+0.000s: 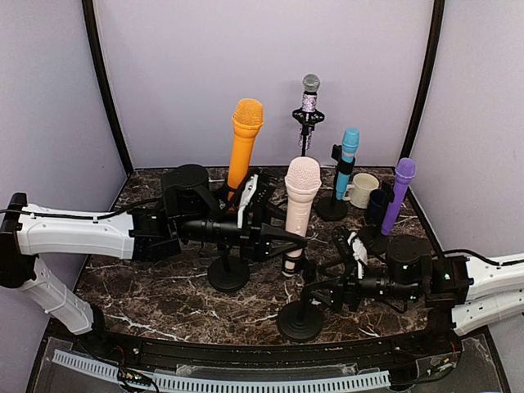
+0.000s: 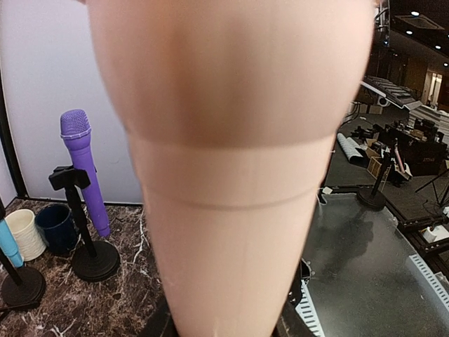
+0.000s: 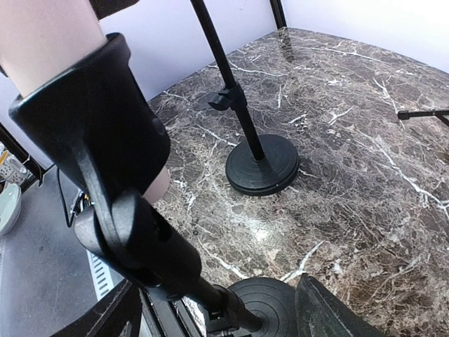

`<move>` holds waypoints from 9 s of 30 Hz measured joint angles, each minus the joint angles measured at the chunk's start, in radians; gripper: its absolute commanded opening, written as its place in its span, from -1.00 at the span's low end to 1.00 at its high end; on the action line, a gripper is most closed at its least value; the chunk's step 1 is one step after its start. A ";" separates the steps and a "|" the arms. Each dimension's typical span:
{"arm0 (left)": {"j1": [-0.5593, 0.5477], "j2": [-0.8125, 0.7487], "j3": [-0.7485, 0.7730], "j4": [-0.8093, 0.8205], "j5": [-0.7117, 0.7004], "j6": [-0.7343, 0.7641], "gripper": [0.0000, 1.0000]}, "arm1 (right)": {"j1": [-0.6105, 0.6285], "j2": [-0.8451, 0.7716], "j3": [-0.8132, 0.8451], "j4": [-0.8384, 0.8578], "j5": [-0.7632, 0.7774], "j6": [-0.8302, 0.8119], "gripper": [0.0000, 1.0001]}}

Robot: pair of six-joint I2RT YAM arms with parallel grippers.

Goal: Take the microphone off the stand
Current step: Remove the microphone from the microphone stand, then place the microphone at the center of the board.

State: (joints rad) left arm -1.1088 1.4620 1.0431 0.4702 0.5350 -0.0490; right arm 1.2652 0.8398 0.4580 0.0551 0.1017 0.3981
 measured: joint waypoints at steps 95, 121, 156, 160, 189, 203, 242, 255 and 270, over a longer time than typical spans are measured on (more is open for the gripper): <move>0.021 -0.004 0.008 -0.128 -0.044 0.000 -1.00 | 0.098 0.252 0.151 -0.030 0.136 -0.052 -1.00; 0.079 0.014 0.113 -0.315 0.014 -0.014 -1.00 | 0.100 0.309 0.154 0.049 0.164 -0.009 -1.00; 0.097 -0.056 -0.012 -0.182 0.081 0.044 -1.00 | 0.110 0.376 0.208 0.037 0.178 0.005 -1.00; 0.108 -0.056 -0.004 -0.198 0.081 0.024 -1.00 | 0.110 0.384 0.208 0.048 0.179 0.005 -1.00; 0.158 -0.062 0.004 -0.218 0.140 -0.037 -1.00 | 0.107 0.406 0.216 0.087 0.148 0.047 -1.00; 0.157 -0.067 0.040 -0.299 0.140 -0.037 -1.00 | 0.107 0.414 0.217 0.096 0.125 0.049 -1.00; 0.171 -0.270 0.103 -0.324 0.182 -0.026 -1.00 | 0.107 0.397 0.222 0.073 0.139 0.057 -1.00; 0.191 -0.567 0.143 -0.890 -0.264 -0.090 -1.00 | 0.111 0.349 0.247 -0.054 0.190 0.100 -1.00; 0.649 -0.500 -0.044 -1.064 -0.358 -0.224 -1.00 | 0.111 0.358 0.272 -0.093 0.291 0.117 -1.00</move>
State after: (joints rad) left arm -0.4603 0.9619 0.9989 -0.5941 0.1768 -0.2729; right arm 1.3766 1.1980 0.7296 -0.0376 0.3931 0.5152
